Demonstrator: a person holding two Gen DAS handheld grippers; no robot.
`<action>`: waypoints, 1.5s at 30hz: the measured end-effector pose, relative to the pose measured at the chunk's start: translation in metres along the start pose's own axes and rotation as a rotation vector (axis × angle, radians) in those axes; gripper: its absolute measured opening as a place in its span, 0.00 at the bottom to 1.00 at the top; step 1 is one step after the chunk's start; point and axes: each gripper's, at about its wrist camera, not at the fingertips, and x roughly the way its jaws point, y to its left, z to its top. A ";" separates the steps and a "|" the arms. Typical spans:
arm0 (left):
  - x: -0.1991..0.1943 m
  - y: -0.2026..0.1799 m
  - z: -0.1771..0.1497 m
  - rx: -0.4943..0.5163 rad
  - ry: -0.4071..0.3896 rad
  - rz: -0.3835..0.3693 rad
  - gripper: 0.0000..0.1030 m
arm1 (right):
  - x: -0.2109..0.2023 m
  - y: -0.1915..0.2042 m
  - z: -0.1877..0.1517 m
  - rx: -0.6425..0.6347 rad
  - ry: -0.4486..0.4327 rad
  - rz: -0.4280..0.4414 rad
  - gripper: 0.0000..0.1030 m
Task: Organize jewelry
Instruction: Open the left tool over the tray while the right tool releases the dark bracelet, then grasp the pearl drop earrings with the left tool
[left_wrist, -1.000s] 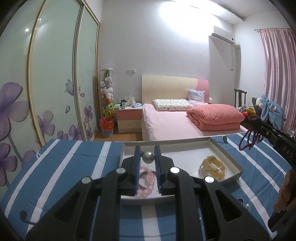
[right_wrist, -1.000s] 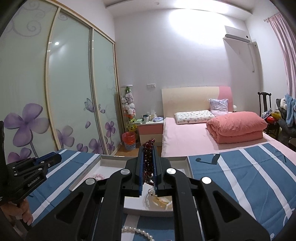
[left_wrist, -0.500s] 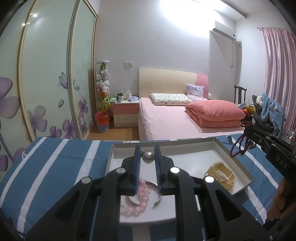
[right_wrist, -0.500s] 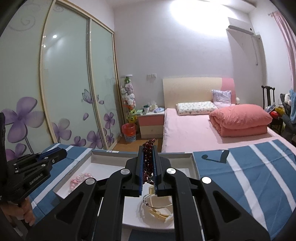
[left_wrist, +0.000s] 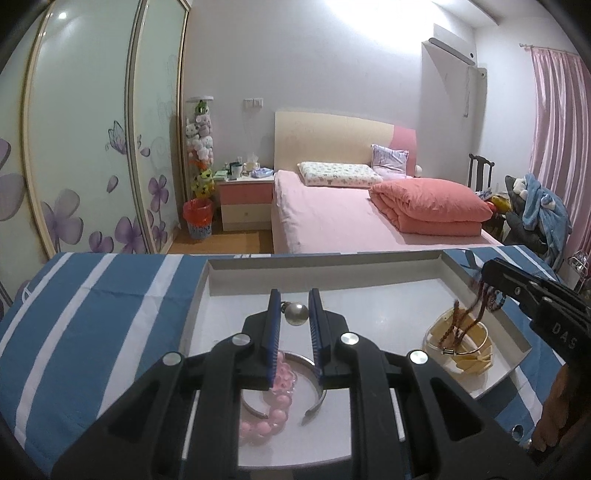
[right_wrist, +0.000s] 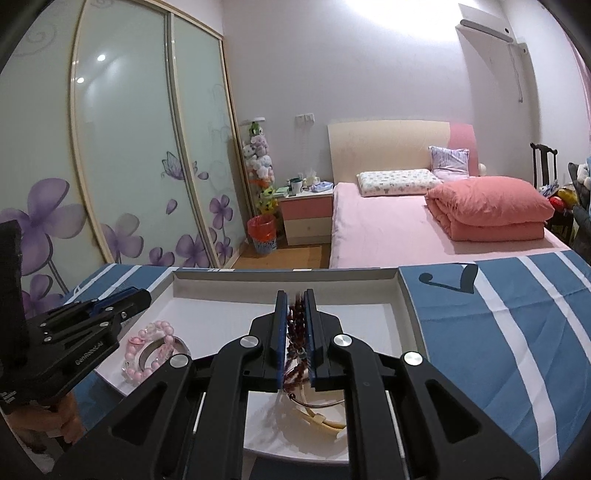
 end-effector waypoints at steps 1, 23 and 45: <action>0.001 0.001 -0.001 -0.004 0.002 0.002 0.16 | 0.000 -0.001 0.000 0.000 0.003 0.001 0.14; -0.040 0.009 -0.009 -0.011 -0.002 -0.013 0.31 | -0.050 0.001 -0.003 0.001 -0.048 0.005 0.45; -0.066 -0.051 -0.095 0.168 0.336 -0.242 0.31 | -0.118 -0.014 -0.046 0.084 -0.010 -0.005 0.45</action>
